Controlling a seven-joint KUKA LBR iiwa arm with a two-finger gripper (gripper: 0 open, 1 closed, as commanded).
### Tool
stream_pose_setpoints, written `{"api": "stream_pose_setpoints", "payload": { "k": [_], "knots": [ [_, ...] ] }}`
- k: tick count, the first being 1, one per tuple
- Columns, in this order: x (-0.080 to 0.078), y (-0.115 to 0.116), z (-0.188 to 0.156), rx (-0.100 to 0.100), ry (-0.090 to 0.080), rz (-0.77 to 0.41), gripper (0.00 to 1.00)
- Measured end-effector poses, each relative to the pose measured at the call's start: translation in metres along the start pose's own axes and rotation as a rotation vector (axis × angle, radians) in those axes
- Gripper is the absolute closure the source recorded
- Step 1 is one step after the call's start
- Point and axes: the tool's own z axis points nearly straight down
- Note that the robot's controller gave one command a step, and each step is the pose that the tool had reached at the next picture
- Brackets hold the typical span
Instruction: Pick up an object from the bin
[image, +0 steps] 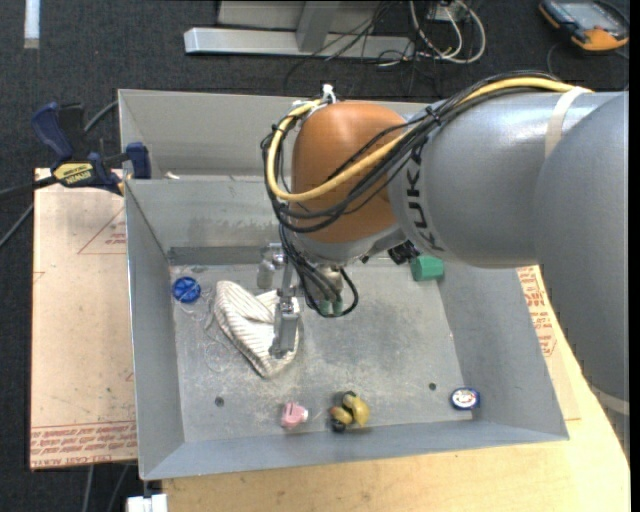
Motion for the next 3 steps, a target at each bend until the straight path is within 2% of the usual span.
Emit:
{"api": "stream_pose_setpoints", "payload": {
  "k": [1,2,3],
  "knots": [
    [-0.002,-0.001,-0.005,-0.001,-0.007,0.004,0.0],
    [0.013,-0.012,0.062,-0.001,-0.006,-0.102,0.0],
    [0.016,-0.057,0.109,-0.002,-0.013,-0.306,1.0]
  ]
}}
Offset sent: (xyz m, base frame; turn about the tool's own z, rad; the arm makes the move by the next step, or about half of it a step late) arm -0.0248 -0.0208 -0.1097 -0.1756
